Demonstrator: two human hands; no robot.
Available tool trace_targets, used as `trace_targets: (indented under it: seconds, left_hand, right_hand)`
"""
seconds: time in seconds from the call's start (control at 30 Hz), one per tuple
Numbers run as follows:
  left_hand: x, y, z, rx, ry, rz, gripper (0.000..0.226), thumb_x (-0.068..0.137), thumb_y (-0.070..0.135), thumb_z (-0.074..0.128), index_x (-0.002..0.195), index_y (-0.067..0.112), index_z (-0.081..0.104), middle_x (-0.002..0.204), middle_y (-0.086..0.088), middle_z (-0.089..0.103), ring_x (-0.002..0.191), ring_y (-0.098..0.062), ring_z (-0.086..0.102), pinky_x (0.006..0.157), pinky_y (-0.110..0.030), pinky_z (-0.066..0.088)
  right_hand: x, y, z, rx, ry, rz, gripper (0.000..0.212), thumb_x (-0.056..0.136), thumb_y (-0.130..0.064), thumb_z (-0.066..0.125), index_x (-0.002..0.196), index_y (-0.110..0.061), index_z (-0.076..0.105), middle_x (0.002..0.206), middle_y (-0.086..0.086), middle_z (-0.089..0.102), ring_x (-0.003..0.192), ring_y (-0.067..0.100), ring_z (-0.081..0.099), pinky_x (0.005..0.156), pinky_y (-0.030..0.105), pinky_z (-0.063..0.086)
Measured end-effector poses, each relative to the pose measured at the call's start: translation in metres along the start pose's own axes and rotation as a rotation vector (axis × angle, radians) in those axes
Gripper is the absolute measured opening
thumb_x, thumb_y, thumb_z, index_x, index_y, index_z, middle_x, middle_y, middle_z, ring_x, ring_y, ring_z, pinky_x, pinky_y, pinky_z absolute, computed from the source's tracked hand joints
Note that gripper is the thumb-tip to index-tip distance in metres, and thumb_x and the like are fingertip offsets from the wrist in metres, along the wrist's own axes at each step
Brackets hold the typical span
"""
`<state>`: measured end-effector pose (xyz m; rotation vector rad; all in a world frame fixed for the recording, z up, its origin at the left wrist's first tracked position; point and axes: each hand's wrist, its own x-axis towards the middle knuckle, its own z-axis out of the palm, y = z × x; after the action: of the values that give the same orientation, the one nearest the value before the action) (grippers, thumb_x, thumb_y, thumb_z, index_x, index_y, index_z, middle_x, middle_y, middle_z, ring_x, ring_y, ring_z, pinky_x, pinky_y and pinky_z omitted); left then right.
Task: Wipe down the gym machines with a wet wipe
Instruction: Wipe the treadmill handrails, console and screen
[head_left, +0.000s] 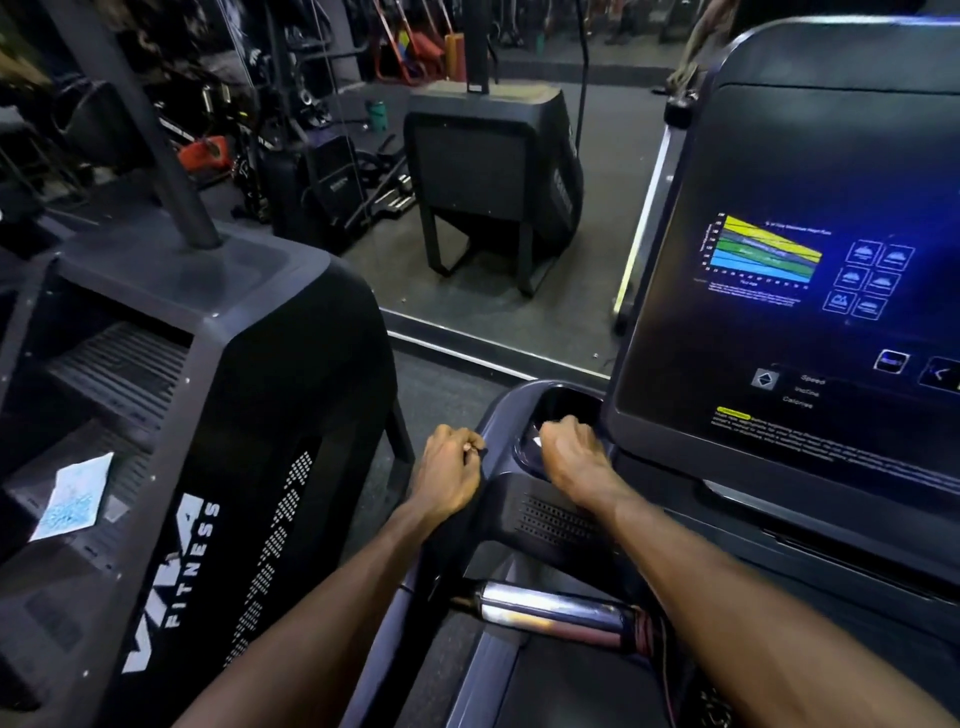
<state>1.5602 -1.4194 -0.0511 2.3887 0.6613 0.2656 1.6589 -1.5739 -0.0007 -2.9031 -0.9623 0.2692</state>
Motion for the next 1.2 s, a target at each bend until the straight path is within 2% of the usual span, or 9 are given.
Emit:
trace_targets:
  seconds: [0.07,0.27,0.5,0.6,0.73,0.87,0.93,1.07,1.2]
  left_hand:
    - [0.007,-0.001,0.003,0.007,-0.008,0.005,0.024,0.090,0.008,0.049,0.095,0.017,0.070,0.105,-0.009,0.061,0.105,-0.025,0.054,0.095,-0.033,0.042]
    - [0.020,0.001,0.006,0.050,-0.028,0.076,0.023,0.089,0.007,0.050,0.096,0.017,0.071,0.106,-0.008,0.060,0.106,-0.023,0.052,0.094,-0.033,0.043]
    - [0.019,0.020,0.005,0.071,-0.080,0.147,0.027,0.087,0.007,0.050,0.095,0.018,0.073,0.103,-0.011,0.065,0.104,-0.031,0.057,0.093,-0.035,0.044]
    - [0.010,0.037,0.005,-0.083,-0.139,0.163,0.024,0.087,0.004,0.055,0.102,0.012,0.071,0.107,-0.009,0.069,0.101,-0.026,0.061,0.091,-0.033,0.047]
    - [0.000,0.056,0.010,-0.437,-0.220,0.064,0.028,0.086,0.014,0.070,0.114,0.014,0.066,0.104,0.000,0.070,0.096,-0.016,0.064,0.089,-0.030,0.050]
    - [-0.013,0.076,0.015,-0.655,-0.413,0.005,0.016,0.089,0.020,0.071,0.104,0.015,0.069,0.091,-0.001,0.070,0.077,-0.012,0.061,0.059,-0.022,0.044]
    - [-0.019,0.085,0.021,-0.653,-0.470,0.017,0.003,0.091,0.017,0.069,0.094,0.016,0.069,0.080,-0.004,0.069,0.067,-0.012,0.059,0.053,-0.024,0.042]
    - [-0.024,0.101,0.037,-0.578,-0.422,0.076,0.006,0.090,0.014,0.071,0.088,0.010,0.067,0.070,-0.001,0.065,0.056,-0.006,0.054,0.051,-0.016,0.042]
    - [-0.027,0.115,0.059,-0.434,-0.403,0.120,0.011,0.087,0.018,0.072,0.080,0.019,0.065,0.062,0.008,0.061,0.056,-0.005,0.054,0.054,-0.015,0.041]
  right_hand:
    - [0.009,-0.002,-0.010,0.016,-0.015,0.051,0.034,0.090,0.000,0.053,0.123,-0.004,0.062,0.125,0.019,0.058,0.116,0.039,0.060,0.089,0.043,0.052]
    - [0.002,-0.013,-0.004,0.054,-0.052,-0.083,0.022,0.093,-0.005,0.057,0.114,-0.001,0.063,0.120,0.017,0.054,0.111,0.040,0.059,0.082,0.037,0.047]
    - [-0.014,-0.011,-0.019,-0.130,-0.135,-0.063,0.033,0.094,-0.006,0.056,0.127,-0.006,0.061,0.129,0.015,0.058,0.119,0.038,0.058,0.089,0.043,0.049]
    - [-0.025,-0.013,-0.009,0.115,-0.028,-0.055,0.026,0.087,-0.011,0.059,0.112,-0.014,0.065,0.117,0.013,0.064,0.109,0.037,0.062,0.083,0.041,0.051]
    - [-0.046,-0.002,0.003,0.708,0.232,0.194,0.016,0.085,-0.011,0.057,0.085,-0.021,0.069,0.086,-0.002,0.073,0.086,0.021,0.067,0.076,0.032,0.053]
    - [-0.071,0.013,0.016,0.960,0.431,0.378,0.016,0.082,-0.006,0.061,0.082,-0.021,0.067,0.074,-0.006,0.071,0.073,0.012,0.068,0.071,0.030,0.053]
    - [-0.082,0.022,0.019,1.093,0.497,0.458,0.018,0.082,-0.003,0.066,0.081,-0.021,0.064,0.072,-0.003,0.071,0.068,0.015,0.068,0.066,0.030,0.054]
    - [-0.100,0.046,0.017,1.179,0.529,0.549,0.014,0.082,-0.002,0.071,0.082,-0.015,0.064,0.076,0.003,0.071,0.071,0.021,0.069,0.060,0.027,0.052]
    - [-0.118,0.079,0.011,0.880,0.378,0.541,0.020,0.084,-0.007,0.063,0.081,-0.025,0.053,0.085,0.003,0.065,0.081,0.027,0.063,0.068,0.033,0.049]
